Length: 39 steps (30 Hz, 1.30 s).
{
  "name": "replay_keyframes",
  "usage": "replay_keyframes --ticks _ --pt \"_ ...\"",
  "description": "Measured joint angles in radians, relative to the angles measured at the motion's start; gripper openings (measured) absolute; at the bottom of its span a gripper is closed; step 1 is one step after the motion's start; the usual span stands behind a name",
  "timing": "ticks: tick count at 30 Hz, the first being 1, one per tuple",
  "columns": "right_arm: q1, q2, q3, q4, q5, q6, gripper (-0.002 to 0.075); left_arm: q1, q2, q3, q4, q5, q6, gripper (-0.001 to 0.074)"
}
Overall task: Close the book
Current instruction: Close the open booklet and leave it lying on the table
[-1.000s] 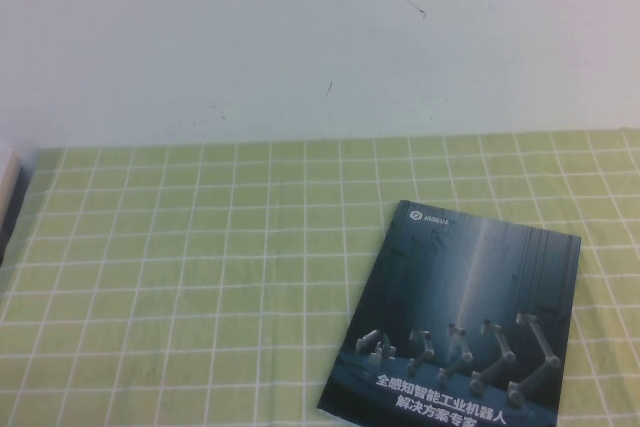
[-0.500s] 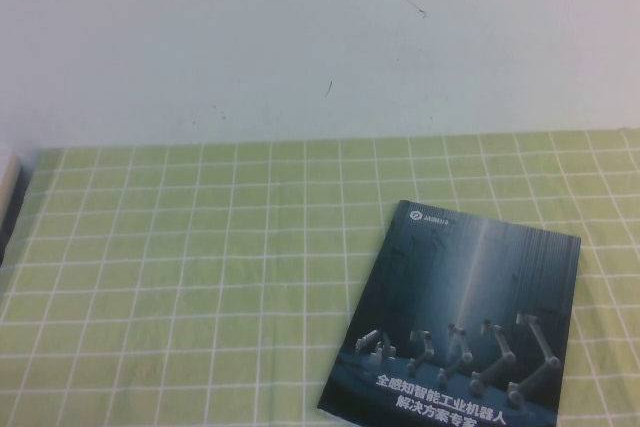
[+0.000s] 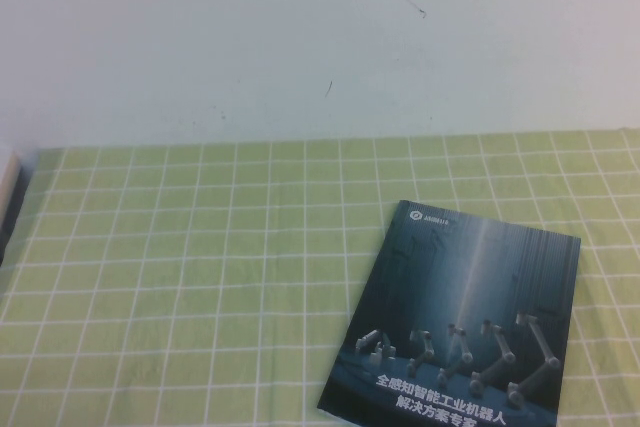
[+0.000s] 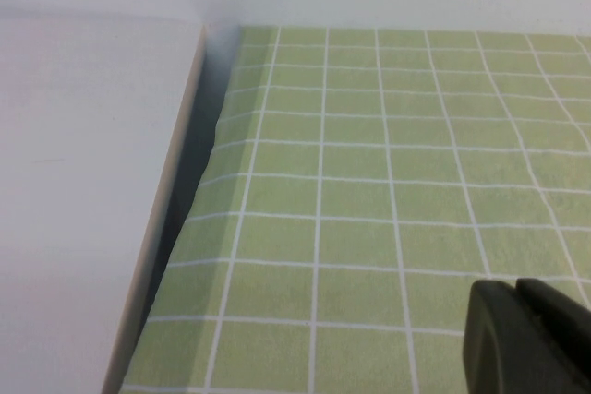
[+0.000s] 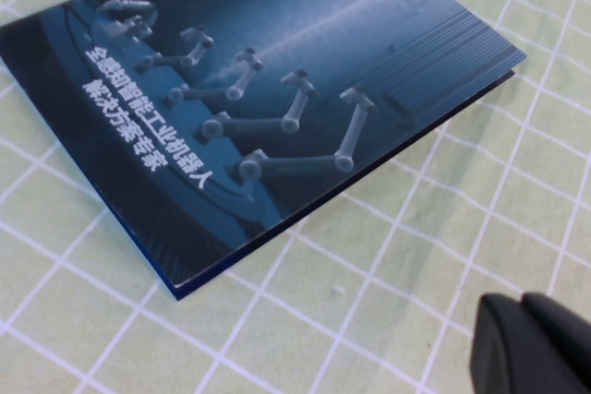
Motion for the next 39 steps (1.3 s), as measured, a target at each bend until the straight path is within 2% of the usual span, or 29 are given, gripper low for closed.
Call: replay_keyframes --ticks 7,24,27,35,39 --pt "0.0 0.0 0.0 0.0 0.0 0.0 -0.0003 0.0 0.0 0.0 0.0 0.0 0.069 -0.0004" --pt "-0.009 -0.025 0.0 0.003 0.0 0.0 -0.0003 0.0 0.0 -0.002 -0.006 0.006 0.074 -0.0004" --pt "-0.065 -0.092 0.0 0.0 0.0 0.0 -0.0003 0.0 0.0 -0.002 -0.008 0.007 0.074 -0.0004" --pt "-0.3 -0.276 0.008 -0.027 -0.008 0.0 -0.0003 0.0 0.0 -0.002 -0.008 0.008 0.072 -0.0004" --pt "-0.354 -0.323 0.088 -0.052 -0.108 0.0 -0.0003 0.0 0.0 -0.002 -0.008 0.008 0.072 -0.0004"
